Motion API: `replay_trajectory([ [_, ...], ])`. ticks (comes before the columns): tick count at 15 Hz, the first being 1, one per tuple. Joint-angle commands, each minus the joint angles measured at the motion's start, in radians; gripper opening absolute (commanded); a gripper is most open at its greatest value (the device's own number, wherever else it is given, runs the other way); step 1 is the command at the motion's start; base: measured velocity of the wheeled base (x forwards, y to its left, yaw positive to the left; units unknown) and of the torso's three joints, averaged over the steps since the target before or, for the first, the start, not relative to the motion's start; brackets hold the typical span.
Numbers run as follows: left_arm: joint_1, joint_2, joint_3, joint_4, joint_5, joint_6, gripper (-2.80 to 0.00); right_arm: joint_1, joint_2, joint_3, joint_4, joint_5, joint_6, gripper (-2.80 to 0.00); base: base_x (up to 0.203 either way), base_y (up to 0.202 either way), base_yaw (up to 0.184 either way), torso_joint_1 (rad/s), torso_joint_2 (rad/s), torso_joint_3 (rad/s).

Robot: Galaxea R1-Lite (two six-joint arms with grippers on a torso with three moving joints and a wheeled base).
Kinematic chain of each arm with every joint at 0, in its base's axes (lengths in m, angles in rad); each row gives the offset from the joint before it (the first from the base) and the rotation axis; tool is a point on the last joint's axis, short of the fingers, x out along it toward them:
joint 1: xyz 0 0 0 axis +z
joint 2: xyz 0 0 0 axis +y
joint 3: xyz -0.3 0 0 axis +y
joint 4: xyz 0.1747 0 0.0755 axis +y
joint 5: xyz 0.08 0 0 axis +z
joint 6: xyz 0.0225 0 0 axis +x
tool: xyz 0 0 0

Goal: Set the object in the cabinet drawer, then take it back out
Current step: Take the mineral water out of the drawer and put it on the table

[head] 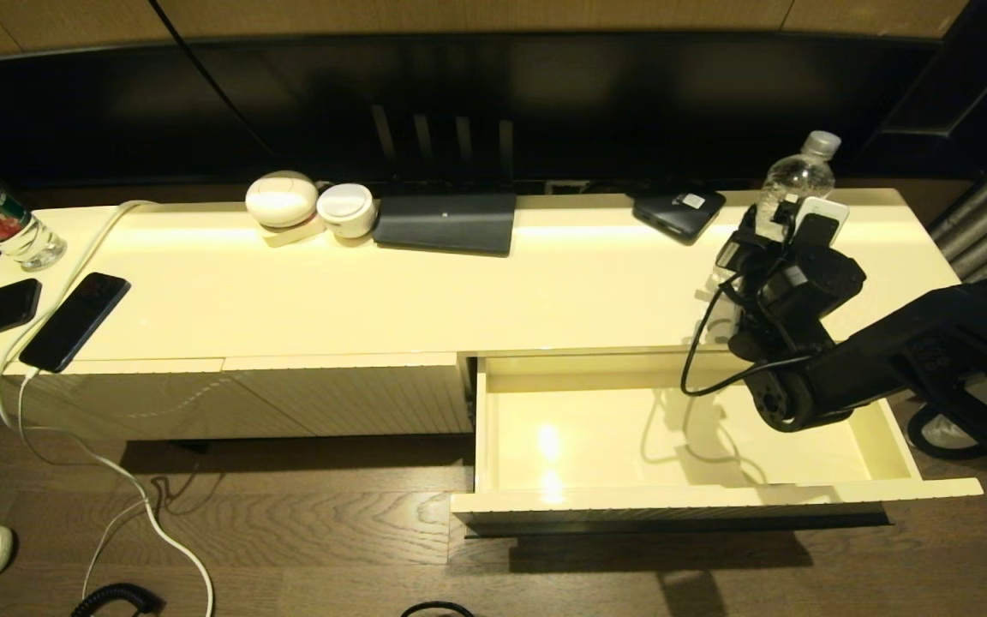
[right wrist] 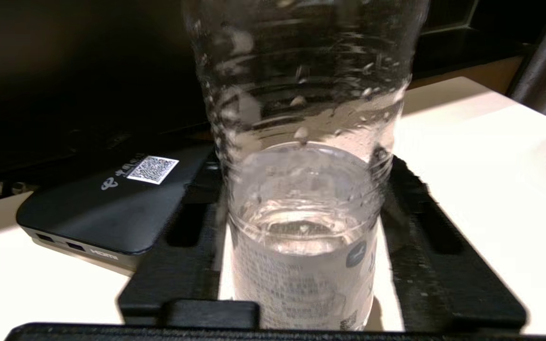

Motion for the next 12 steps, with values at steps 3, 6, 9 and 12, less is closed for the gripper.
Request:
replay_trajectory([
  [3, 0.000, 0.000, 0.002, 0.000, 0.001, 0.000, -2.80, 0.000, -0.036, 0.010, -0.004, 0.002, -0.015, 0.00, 0.000, 0.000, 0.000, 0.000, 0.00, 0.000],
  [6, 0.000, 0.000, 0.002, 0.000, 0.001, 0.000, -2.80, 0.002, -0.074, 0.017, -0.004, 0.007, -0.034, 0.00, 0.000, 0.000, 0.000, 0.000, 0.00, 0.000],
  [9, 0.000, 0.000, 0.003, 0.000, 0.001, 0.000, -2.80, 0.005, -0.131, 0.019, -0.004, 0.047, -0.076, 0.00, 0.000, 0.000, 0.000, 0.000, 0.00, 0.000],
  [12, 0.000, 0.000, 0.002, 0.000, -0.001, 0.000, -2.80, 0.013, -0.200, 0.018, -0.004, 0.047, -0.097, 0.00, 0.000, 0.000, 0.000, 0.000, 0.00, 0.000],
])
